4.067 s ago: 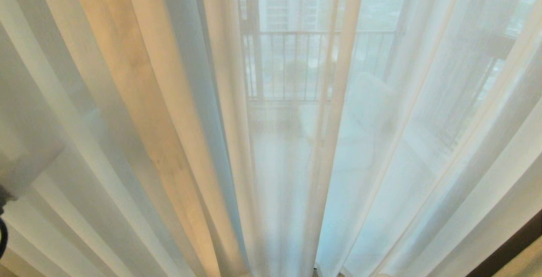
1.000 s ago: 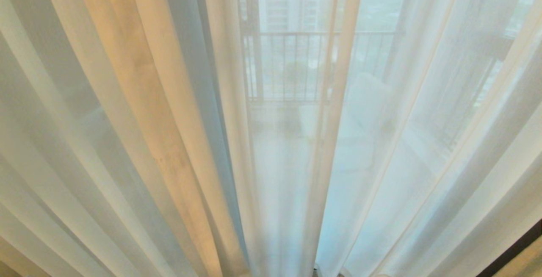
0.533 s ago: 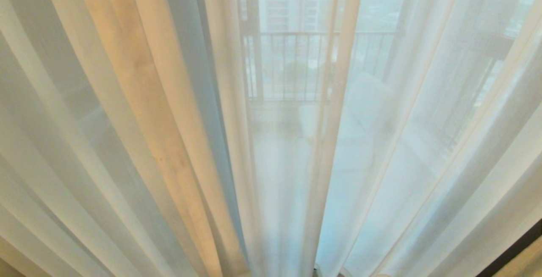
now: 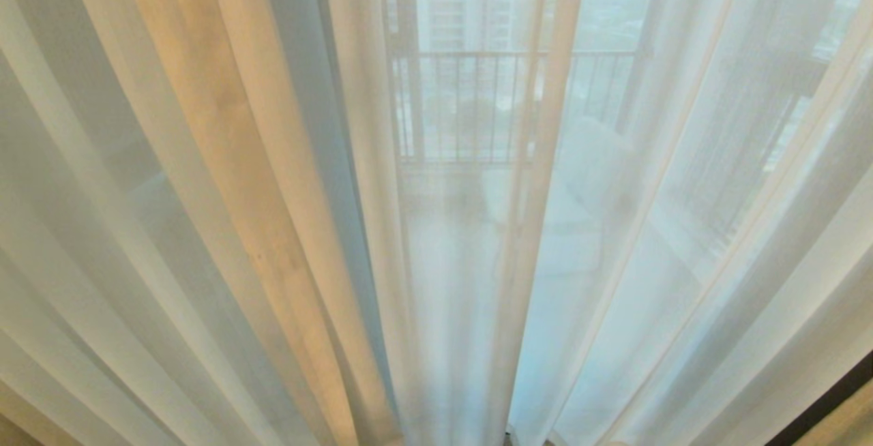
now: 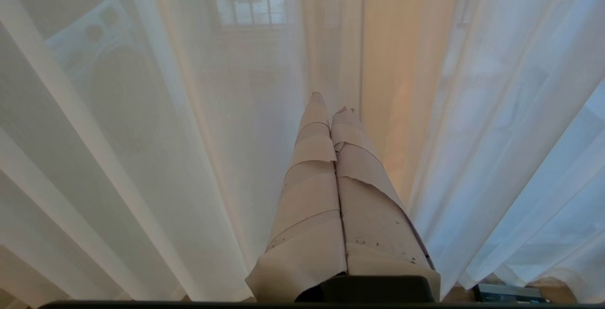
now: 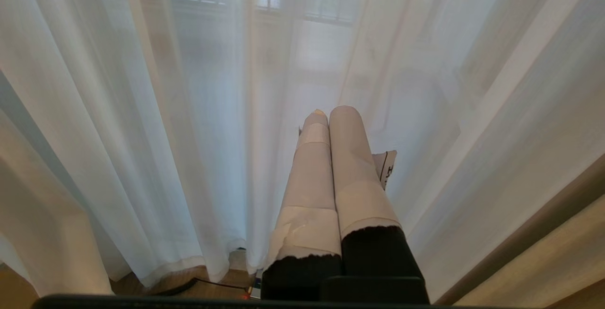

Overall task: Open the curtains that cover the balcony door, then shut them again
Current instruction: Close the outer curtains on both sides

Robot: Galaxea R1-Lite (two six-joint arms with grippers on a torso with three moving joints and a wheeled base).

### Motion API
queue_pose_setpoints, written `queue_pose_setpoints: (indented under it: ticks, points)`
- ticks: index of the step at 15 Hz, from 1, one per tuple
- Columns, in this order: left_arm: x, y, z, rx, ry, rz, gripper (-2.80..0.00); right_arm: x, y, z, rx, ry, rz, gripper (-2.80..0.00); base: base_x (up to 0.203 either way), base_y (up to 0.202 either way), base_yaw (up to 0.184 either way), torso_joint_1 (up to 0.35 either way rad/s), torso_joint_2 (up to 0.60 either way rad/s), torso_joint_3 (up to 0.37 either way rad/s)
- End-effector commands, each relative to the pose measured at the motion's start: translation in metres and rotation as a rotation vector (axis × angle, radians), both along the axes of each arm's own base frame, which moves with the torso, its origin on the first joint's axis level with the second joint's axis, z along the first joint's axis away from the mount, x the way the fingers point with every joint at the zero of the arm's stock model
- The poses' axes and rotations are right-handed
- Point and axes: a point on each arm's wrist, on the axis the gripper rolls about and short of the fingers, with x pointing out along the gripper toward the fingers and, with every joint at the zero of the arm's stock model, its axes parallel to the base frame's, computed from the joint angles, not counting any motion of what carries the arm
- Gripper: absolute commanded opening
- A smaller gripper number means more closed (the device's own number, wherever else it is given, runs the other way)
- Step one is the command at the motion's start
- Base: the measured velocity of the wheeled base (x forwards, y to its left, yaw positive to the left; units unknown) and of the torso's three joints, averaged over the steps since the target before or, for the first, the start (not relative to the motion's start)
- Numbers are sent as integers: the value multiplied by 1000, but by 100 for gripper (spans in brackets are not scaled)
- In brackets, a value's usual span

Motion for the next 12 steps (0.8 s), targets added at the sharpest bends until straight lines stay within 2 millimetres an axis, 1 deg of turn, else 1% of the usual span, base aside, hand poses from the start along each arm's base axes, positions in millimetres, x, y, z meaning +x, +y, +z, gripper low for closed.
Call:
queue_pose_setpoints:
  ticks: [1,12]
  points:
    - [0,0,0,3,-2,-1,-280,0,0,0,-1,1,1,-280,0,0,0,0,0,0]
    - [0,0,0,-8,-4,1,-280,0,0,0,-1,1,2,-280,0,0,0,0,0,0]
